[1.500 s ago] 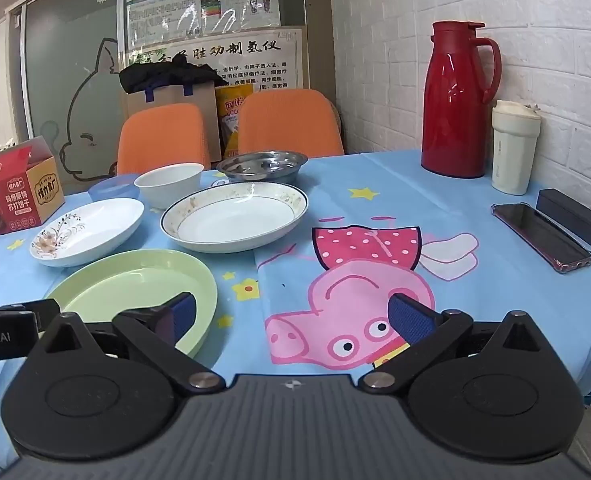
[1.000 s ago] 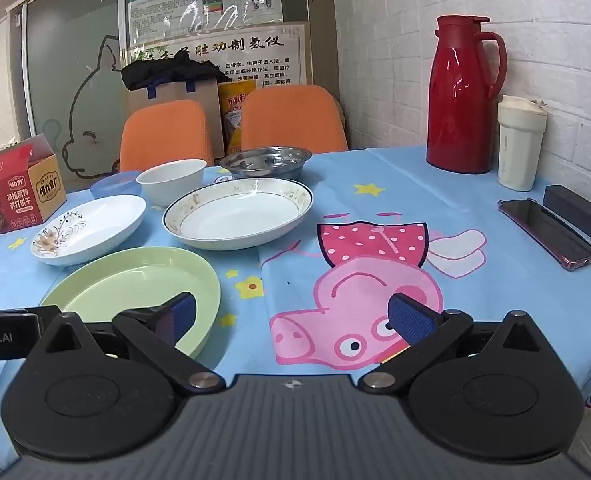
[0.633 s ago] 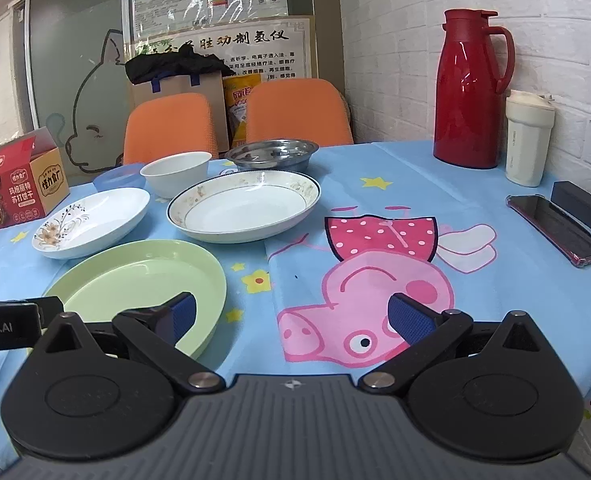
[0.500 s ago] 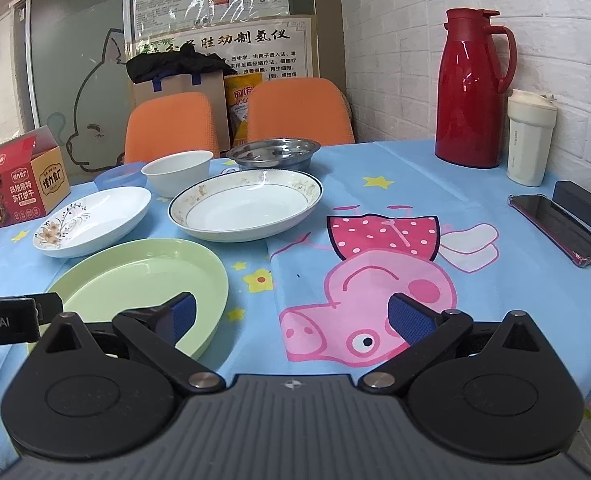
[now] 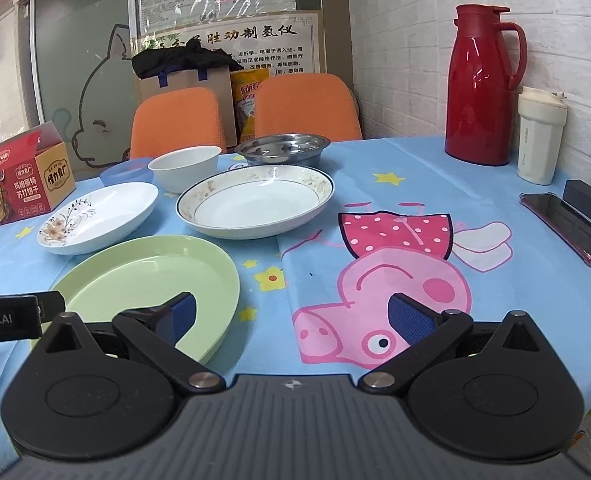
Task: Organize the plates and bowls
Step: 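Move both grippers toward the rim of the light green plate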
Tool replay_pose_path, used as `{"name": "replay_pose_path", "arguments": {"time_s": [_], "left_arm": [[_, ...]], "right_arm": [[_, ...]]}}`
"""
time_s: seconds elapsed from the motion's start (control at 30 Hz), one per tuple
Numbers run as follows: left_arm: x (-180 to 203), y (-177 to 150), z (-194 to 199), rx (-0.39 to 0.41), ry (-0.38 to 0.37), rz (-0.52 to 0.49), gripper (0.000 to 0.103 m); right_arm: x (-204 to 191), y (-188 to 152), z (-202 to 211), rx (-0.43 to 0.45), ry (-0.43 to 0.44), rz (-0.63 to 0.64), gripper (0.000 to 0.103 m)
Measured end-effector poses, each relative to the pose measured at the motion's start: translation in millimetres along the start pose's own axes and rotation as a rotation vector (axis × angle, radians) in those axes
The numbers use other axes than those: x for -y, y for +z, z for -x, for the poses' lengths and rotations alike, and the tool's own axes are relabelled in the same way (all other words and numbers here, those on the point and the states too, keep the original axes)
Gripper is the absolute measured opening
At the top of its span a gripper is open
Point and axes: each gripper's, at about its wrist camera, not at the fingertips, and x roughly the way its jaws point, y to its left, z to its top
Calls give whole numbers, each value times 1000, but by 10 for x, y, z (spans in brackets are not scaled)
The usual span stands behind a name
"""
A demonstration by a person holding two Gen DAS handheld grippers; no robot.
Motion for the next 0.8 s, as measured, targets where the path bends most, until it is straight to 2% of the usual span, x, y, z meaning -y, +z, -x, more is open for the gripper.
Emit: {"name": "replay_pose_path", "arguments": {"time_s": [0.8], "left_arm": [[21, 224, -283, -43, 0, -9, 103]], "right_arm": [[-86, 231, -303, -41, 6, 12, 103]]}}
